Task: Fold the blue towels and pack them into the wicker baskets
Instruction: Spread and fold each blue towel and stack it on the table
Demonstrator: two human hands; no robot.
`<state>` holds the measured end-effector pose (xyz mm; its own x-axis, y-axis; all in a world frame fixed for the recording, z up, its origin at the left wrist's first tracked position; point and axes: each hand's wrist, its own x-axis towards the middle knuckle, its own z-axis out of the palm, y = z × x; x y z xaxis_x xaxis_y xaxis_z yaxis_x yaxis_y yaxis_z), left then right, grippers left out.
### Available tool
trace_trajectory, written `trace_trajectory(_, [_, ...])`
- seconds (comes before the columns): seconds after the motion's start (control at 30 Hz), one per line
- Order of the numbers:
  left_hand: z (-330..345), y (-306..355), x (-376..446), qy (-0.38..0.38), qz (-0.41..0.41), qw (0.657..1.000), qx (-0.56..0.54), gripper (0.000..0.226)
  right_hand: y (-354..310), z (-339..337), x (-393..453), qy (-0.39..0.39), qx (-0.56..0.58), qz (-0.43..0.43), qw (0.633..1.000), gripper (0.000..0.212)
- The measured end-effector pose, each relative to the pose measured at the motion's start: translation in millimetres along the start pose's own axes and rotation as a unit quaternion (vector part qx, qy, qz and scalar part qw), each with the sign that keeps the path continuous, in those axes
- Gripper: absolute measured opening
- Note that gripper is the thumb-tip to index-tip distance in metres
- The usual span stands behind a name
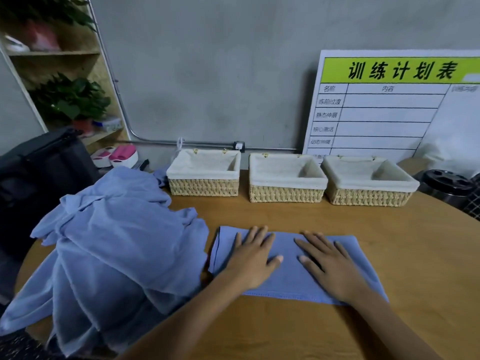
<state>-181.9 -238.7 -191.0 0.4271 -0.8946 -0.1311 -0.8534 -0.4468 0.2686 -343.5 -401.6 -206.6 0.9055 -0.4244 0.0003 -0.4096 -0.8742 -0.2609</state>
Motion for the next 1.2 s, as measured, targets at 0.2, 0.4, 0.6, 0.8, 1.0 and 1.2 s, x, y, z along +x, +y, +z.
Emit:
trace_trajectory(0.2, [16.0,28.4,30.9,-0.005,-0.008,0.999,0.049,0.079,50.2,-15.0,-9.3,-0.024,-0.019,0.049,0.998,0.085])
trace_trajectory(0.4, [14.7,-10.8,13.9,0.031,-0.062,0.997,0.043,0.094,73.1,-17.1,-20.1,-0.001,-0.034,0.076,0.997,0.085])
trace_trajectory(0.6, [13.8,-14.6,8.8,0.033,-0.072,0.996,0.043,0.090,79.6,-20.2,-28.4,0.014,-0.026,0.155,0.987,0.079])
trace_trajectory(0.8, [-4.2,-5.3,13.9,-0.003,-0.063,0.992,0.110,0.104,102.6,-25.3,-75.1,0.141,-0.043,0.256,0.955,0.064])
trace_trajectory(1.0, [-39.5,76.2,69.0,0.028,0.065,0.997,-0.009,0.073,103.7,-38.1,-82.3,0.130,0.054,0.211,0.967,0.016])
trace_trajectory(1.2, [-22.9,187.0,173.5,-0.090,0.175,0.969,-0.151,0.052,144.5,-58.5,-75.8,0.164,0.309,0.197,0.916,0.021])
